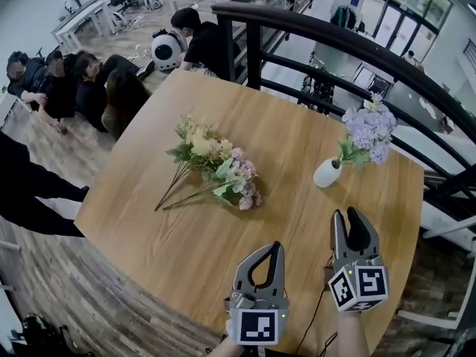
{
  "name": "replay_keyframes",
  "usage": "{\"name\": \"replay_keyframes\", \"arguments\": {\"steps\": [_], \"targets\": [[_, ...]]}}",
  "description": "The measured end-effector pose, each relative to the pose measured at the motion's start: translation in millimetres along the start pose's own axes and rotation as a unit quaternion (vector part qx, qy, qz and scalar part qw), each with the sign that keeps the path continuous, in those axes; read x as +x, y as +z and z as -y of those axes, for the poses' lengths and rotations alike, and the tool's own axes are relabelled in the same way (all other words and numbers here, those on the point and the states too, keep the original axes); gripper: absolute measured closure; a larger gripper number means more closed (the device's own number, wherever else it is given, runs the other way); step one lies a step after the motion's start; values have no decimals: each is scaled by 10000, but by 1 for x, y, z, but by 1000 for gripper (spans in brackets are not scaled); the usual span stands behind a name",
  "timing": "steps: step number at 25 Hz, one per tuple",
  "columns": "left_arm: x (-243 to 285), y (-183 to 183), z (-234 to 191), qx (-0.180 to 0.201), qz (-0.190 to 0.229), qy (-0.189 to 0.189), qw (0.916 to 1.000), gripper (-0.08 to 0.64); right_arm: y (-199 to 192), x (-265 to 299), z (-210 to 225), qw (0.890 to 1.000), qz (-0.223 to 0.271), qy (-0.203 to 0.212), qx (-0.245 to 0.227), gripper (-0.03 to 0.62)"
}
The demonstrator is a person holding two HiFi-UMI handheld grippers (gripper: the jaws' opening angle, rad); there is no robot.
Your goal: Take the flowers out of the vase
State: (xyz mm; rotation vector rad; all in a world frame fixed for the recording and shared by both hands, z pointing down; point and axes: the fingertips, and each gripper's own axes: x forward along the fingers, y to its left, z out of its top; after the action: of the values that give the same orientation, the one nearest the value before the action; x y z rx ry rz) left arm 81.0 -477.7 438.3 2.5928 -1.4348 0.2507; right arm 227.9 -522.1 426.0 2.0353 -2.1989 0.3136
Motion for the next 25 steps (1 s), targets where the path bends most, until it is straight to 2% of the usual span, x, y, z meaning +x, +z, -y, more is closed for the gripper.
{"name": "replay_keyframes", "arguments": {"steps": [6, 14, 18, 22, 25], "targets": [[10, -8, 1, -41, -99, 19, 9999, 545, -13, 23, 8, 9992, -261, 283, -63, 445], [19, -15, 4, -43, -144, -15, 9999, 545, 5, 59, 36, 9986, -304, 333, -272, 445], [20, -13, 9, -33, -105, -63, 9999, 545, -2, 76, 48, 9983, -501, 260, -106, 441], [21, -9, 11, -41, -54, -50, 10000, 545, -11, 88, 59, 9978, -591, 200, 229, 416], [23, -10, 8, -37, -41, -6, 10000, 545, -18, 97, 63, 9973, -640, 197, 300, 391]]}}
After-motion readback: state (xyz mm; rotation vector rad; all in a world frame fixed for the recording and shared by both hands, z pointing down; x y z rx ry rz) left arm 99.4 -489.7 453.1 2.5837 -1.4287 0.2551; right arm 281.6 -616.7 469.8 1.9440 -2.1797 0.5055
